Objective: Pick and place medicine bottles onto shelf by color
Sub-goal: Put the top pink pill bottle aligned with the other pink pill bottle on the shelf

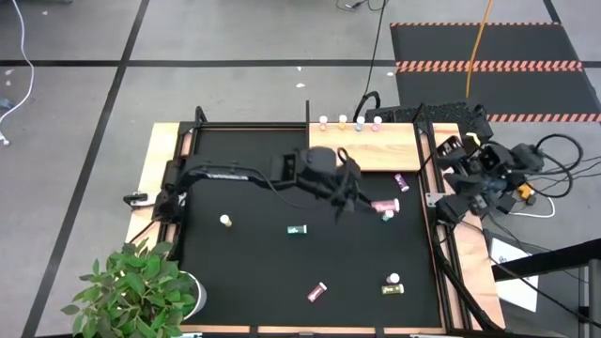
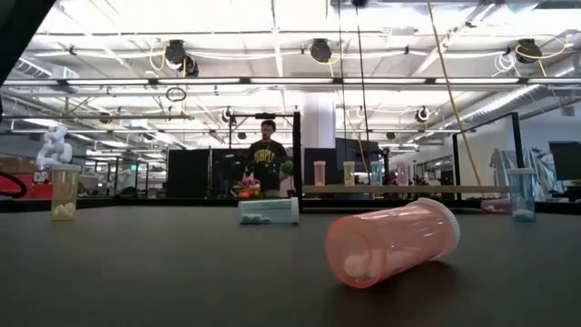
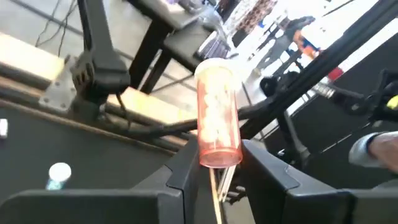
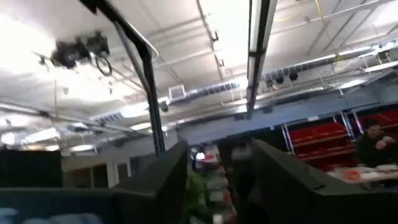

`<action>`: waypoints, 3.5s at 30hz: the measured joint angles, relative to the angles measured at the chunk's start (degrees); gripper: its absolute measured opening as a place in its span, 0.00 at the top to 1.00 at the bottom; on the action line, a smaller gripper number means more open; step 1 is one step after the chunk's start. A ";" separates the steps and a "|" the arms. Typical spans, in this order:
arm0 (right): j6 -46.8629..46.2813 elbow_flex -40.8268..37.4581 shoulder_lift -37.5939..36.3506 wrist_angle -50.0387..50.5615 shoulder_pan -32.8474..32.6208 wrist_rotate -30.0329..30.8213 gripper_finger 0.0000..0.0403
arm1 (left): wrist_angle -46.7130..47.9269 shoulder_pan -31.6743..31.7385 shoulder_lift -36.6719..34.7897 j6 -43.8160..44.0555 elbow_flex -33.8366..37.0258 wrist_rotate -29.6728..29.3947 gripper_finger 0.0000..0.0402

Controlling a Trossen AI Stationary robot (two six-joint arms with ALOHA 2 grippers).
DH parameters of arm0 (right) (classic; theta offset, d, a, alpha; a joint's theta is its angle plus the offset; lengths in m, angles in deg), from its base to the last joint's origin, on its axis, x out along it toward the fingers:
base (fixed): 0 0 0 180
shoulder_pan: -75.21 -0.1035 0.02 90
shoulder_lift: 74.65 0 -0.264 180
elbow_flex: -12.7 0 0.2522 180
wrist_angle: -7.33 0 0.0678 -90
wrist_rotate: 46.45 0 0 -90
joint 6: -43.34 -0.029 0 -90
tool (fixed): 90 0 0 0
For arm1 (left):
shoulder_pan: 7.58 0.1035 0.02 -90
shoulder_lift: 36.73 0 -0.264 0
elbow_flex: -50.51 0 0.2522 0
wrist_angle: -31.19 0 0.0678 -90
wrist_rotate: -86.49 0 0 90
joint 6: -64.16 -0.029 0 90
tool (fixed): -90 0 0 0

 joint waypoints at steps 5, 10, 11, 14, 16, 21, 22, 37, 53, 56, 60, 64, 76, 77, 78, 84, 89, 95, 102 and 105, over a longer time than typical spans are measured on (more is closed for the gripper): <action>4.52 1.31 2.76 2.90 0.07 3.16 0.42 | 6.04 1.41 -3.33 -2.36 0.04 -0.04 0.74; 9.24 7.23 9.43 8.50 0.18 9.33 0.38 | 13.18 2.43 -6.79 -8.62 0.03 0.11 0.74; 10.28 8.75 11.07 10.57 0.43 10.34 0.38 | 14.65 2.98 -7.20 -9.83 0.03 0.17 0.74; 11.03 12.79 16.09 15.09 2.20 14.73 0.38 | 17.57 5.23 -8.25 -13.12 0.03 2.57 0.74; 11.90 15.10 19.19 15.32 3.98 16.09 0.38 | 19.25 6.68 -8.72 -15.52 0.03 5.94 0.74; 12.30 20.94 25.26 18.65 8.85 15.96 0.38 | 25.49 10.67 -9.54 -22.02 0.03 13.54 0.74; 11.54 21.84 26.42 20.40 10.03 15.49 0.38 | 26.61 11.51 -9.60 -23.20 0.03 14.77 0.74; -10.83 21.26 35.28 32.72 27.16 -1.21 0.41 | 28.85 21.00 -10.09 -34.83 17.06 38.75 0.74; 6.30 16.87 30.13 30.46 24.33 -1.94 0.47 | -24.12 19.33 -10.07 -5.92 26.28 42.70 0.74; 9.47 16.87 27.38 30.12 24.34 -1.90 0.47 | -31.75 21.06 -10.07 0.62 26.25 42.15 0.74; 10.06 16.87 25.43 27.37 24.88 -2.11 0.47 | -33.31 22.50 -10.07 3.63 26.25 41.47 0.74; 11.59 16.88 24.99 23.60 25.20 -2.00 0.47 | -33.40 22.88 -10.07 4.91 26.23 40.01 0.74; 17.21 16.90 30.02 21.85 25.16 -1.86 0.47 | -44.22 21.92 -10.04 9.03 26.23 36.88 0.74; 17.23 16.90 30.25 20.85 25.16 -1.82 0.47 | -44.88 21.92 -10.04 9.47 26.23 36.72 0.74; 17.23 16.90 30.40 19.68 25.16 -1.79 0.47 | -45.43 21.92 -10.04 9.90 26.23 36.68 0.74; 17.24 16.90 30.08 16.72 25.18 -1.63 0.47 | -46.37 21.92 -10.04 10.65 26.23 36.63 0.74; 18.12 16.90 30.04 16.78 25.18 -1.62 0.51 | -46.57 21.92 -10.04 10.67 26.23 36.61 0.74; 18.31 16.90 30.04 16.78 25.64 -1.62 0.60 | -46.65 21.90 -10.04 10.66 26.23 35.91 0.74; 18.37 16.90 30.02 17.26 25.99 -1.67 0.71 | -46.62 21.57 -10.04 10.23 26.23 35.46 0.74; 18.46 16.90 29.95 17.48 26.00 -1.58 0.73 | -46.65 21.53 -10.04 10.13 26.23 33.61 0.73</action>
